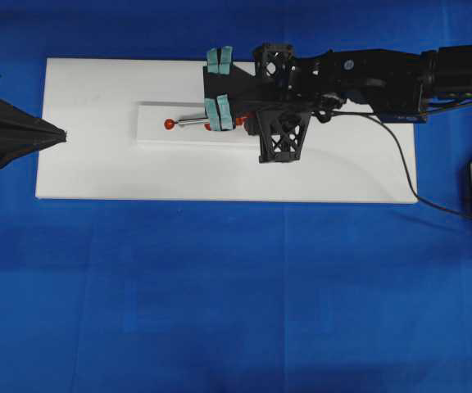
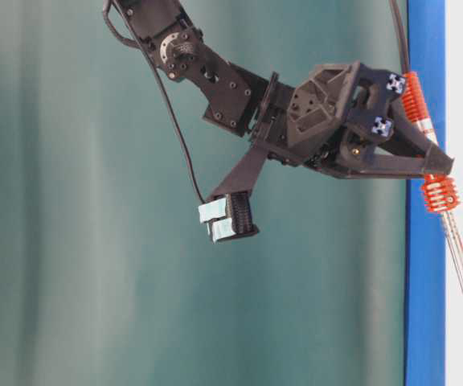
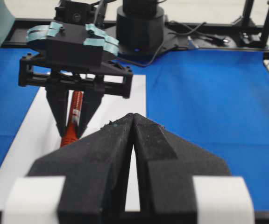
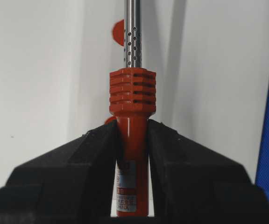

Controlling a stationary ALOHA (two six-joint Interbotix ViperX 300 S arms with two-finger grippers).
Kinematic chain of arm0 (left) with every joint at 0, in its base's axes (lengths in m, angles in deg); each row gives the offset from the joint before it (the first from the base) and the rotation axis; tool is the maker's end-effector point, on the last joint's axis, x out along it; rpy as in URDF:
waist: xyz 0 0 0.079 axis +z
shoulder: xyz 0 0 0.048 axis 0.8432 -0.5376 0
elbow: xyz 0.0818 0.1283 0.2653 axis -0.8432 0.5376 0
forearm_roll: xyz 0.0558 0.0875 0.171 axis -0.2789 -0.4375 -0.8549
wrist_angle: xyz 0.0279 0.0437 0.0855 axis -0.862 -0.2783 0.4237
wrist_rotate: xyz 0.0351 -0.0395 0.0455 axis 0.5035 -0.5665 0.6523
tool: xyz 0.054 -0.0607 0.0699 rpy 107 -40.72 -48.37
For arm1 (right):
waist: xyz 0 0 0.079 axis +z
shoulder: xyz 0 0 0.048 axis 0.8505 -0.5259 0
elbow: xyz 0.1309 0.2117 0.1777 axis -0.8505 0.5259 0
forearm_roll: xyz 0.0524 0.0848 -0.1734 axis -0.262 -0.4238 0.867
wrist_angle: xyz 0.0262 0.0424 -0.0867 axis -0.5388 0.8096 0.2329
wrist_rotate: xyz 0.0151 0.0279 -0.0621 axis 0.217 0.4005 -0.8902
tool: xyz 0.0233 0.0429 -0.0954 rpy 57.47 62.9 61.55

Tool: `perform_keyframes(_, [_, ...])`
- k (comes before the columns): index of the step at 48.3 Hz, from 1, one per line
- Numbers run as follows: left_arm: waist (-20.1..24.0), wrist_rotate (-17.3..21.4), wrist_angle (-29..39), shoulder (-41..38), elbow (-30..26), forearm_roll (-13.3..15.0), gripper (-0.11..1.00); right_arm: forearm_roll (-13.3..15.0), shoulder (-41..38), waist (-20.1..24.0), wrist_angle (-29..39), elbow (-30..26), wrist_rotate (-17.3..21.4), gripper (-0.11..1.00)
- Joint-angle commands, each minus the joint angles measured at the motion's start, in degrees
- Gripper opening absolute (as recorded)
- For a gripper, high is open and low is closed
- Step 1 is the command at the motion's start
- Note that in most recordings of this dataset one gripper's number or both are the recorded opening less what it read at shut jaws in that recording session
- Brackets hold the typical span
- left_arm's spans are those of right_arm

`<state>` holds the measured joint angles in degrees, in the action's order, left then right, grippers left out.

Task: Touch the tip of the soldering iron to the mark.
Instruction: 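Lower the iron tip onto the rightmost red dot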

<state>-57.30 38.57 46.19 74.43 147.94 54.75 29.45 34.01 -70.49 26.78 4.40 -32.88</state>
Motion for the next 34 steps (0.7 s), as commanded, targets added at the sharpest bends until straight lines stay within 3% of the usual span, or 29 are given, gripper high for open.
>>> perform_keyframes(1, [0.2, 0.1, -0.5, -0.3, -0.5, -0.1, 0.00, 0.1, 1.0, -0.3, -0.2, -1.4, 0.1, 0.06])
perform_keyframes(34, [0.2, 0.1, -0.6, -0.2, -0.5, -0.1, 0.00, 0.1, 0.8, 0.3, 0.0, -1.4, -0.3, 0.06])
